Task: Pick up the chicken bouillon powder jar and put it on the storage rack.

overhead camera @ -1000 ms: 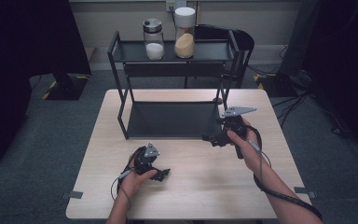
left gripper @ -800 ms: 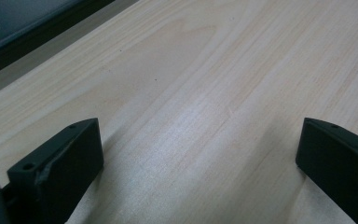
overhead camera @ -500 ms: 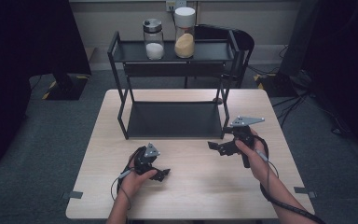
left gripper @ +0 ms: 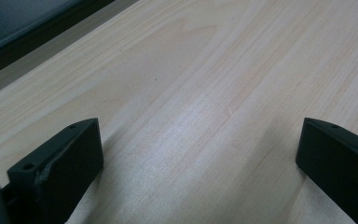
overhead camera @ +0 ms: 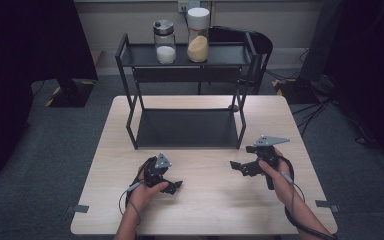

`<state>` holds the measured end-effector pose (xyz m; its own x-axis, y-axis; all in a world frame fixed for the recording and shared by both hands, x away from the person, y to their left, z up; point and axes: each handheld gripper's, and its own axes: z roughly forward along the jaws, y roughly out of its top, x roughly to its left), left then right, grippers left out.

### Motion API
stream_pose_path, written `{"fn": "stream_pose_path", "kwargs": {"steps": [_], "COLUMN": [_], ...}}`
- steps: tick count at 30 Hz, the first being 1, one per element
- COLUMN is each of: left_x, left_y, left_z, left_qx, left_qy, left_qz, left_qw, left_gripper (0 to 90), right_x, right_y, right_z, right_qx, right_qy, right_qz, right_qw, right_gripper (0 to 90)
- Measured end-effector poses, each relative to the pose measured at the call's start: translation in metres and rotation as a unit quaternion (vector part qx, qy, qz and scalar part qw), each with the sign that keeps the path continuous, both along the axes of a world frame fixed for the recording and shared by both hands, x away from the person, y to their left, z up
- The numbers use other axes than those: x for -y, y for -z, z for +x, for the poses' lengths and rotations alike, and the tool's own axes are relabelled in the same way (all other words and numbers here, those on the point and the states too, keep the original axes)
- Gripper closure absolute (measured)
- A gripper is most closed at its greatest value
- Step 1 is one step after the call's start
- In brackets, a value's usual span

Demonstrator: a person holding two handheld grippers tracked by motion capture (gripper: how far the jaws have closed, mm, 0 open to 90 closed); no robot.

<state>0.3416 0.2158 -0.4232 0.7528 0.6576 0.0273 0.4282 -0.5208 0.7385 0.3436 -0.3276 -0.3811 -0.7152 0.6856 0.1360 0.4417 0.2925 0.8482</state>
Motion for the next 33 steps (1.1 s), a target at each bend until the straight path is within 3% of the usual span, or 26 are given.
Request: {"fn": "stream_pose_path", "kwargs": {"steps": [16,33], "left_x": [0.0,0.0], "left_y": [0.0,0.0], "left_z": [0.0,0.0], "left_qx": [0.0,0.0], "left_qy": [0.0,0.0], "left_qz": [0.0,0.0], "left_qw": [1.0,1.0], "left_gripper": [0.0,0.0], "right_x": [0.022,0.047], "right_y": [0.023,0.036], "right_z": [-0.011,-0.025], "right_qx": [-0.021,-0.03], "right_qy": [0.02,0.037], "right_qz": [-0.014,-0.019], "right_qw": [0.9995,0.9987], "right_gripper": [2.0,1.9]}}
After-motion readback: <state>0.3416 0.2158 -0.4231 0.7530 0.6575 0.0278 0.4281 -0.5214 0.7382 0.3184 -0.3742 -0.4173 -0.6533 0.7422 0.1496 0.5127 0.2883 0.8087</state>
